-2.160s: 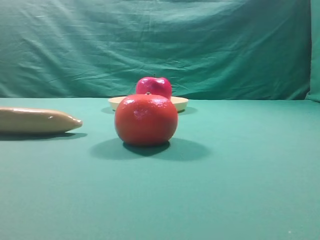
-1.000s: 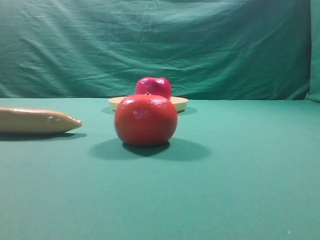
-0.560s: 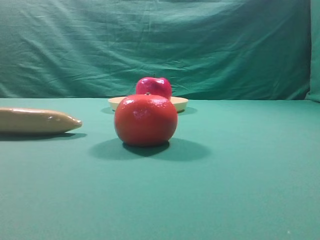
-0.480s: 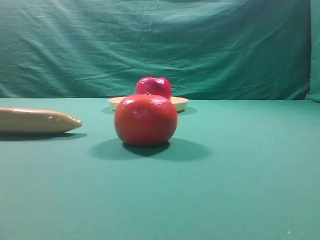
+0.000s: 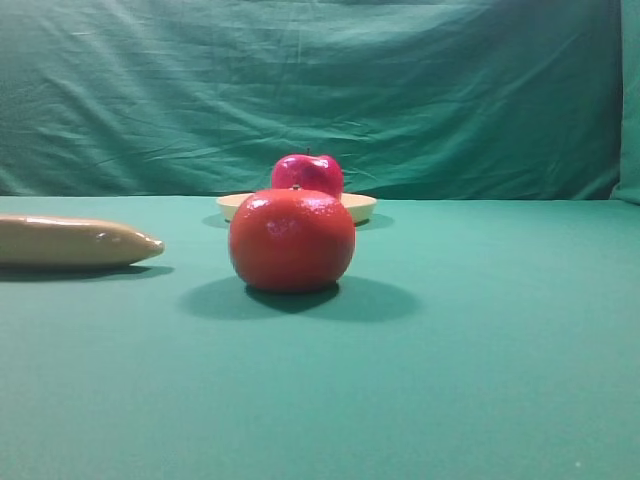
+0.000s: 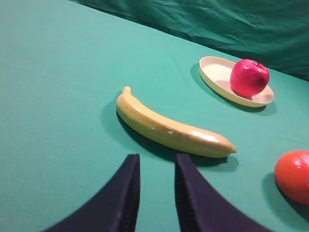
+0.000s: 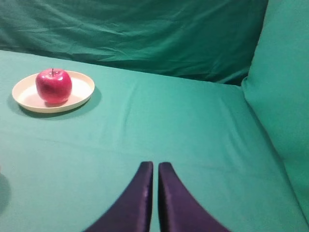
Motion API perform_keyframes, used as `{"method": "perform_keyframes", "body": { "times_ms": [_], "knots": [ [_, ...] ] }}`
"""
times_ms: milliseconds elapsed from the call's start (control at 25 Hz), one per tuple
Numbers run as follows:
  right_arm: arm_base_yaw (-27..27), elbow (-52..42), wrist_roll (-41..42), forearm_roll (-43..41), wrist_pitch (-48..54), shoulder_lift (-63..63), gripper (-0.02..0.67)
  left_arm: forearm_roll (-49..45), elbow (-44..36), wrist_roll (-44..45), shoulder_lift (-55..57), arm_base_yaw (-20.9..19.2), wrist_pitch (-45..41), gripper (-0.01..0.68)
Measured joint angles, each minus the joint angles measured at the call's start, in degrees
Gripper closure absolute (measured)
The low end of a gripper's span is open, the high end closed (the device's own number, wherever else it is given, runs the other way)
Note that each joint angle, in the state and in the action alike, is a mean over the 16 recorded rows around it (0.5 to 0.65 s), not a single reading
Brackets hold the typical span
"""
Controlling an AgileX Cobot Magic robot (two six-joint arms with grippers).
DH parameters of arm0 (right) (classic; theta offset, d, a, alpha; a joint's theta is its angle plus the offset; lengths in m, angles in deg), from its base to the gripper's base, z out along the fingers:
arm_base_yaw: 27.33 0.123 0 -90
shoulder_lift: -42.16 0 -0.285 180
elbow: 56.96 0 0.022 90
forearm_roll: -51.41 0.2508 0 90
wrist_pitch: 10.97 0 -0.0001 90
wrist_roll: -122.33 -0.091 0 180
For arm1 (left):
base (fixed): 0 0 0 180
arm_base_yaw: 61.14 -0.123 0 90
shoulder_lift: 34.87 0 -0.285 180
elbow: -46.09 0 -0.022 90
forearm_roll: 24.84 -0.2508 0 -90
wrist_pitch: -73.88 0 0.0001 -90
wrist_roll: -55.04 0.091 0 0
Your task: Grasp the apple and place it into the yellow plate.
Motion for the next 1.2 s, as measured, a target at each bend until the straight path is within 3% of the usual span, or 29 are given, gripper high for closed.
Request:
{"method": "perform_keyframes", "body": {
  "times_ms": [480,1200],
  "knots": [
    [-4.8,-8.6,-1.0,2.9,-3.2,-1.2,0.649,0.0,0.0,0.0,0.0,0.0,0.0,0.516],
    [-6.9,-9.8,0.4,3.2,-4.2,-1.2,0.649,0.0,0.0,0.0,0.0,0.0,0.0,0.516]
  ]
}}
